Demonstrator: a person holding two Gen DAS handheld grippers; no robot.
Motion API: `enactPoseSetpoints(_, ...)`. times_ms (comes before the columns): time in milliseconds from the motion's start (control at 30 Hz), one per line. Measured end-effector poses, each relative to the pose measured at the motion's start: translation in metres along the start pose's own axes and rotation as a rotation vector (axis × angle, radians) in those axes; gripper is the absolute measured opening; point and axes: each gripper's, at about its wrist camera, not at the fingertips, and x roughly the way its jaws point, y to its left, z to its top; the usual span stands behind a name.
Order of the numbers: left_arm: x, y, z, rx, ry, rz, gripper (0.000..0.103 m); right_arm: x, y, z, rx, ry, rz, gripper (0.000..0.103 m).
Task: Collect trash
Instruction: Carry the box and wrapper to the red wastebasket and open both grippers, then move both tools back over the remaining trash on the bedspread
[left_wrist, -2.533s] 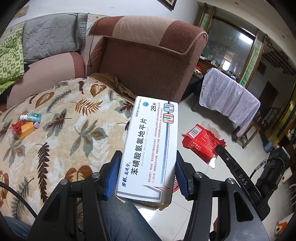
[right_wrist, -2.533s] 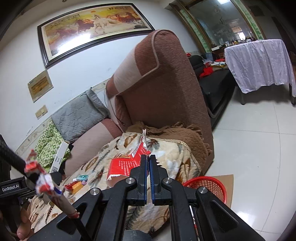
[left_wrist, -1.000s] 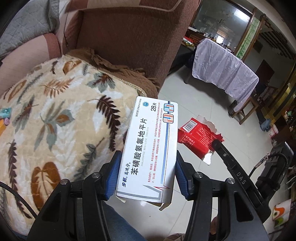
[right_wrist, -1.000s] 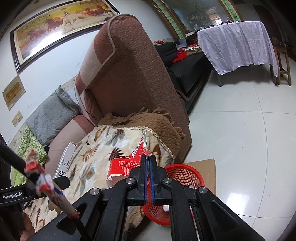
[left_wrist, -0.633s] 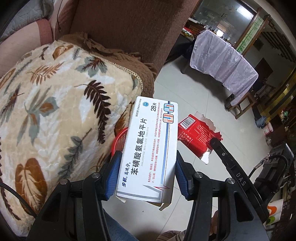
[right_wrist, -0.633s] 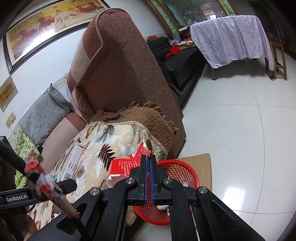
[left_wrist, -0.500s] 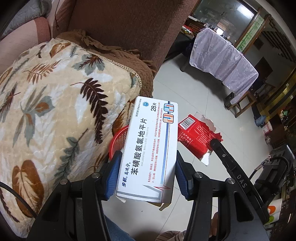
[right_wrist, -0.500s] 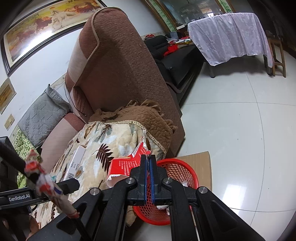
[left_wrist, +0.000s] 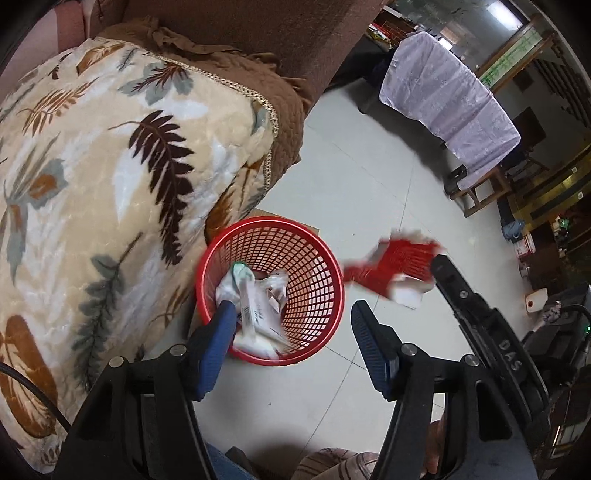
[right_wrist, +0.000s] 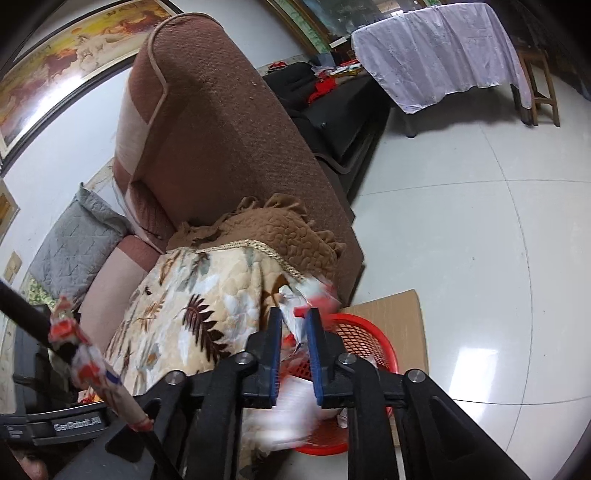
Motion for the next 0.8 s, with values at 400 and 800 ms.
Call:
enactPoseSetpoints(400,-0.096,0.034,-0.022,-0.001,-0.207,0.066,0.064,-0.027,0.061,-0.004,-0.105,-0.021,0.142,0.053)
enactPoseSetpoints(800,-0.243,0.144,-0.084,-0.203,-0.475,0.187,0.064,-0.018,0.209,-0.057,-0.352,0.124,0.488,0.064)
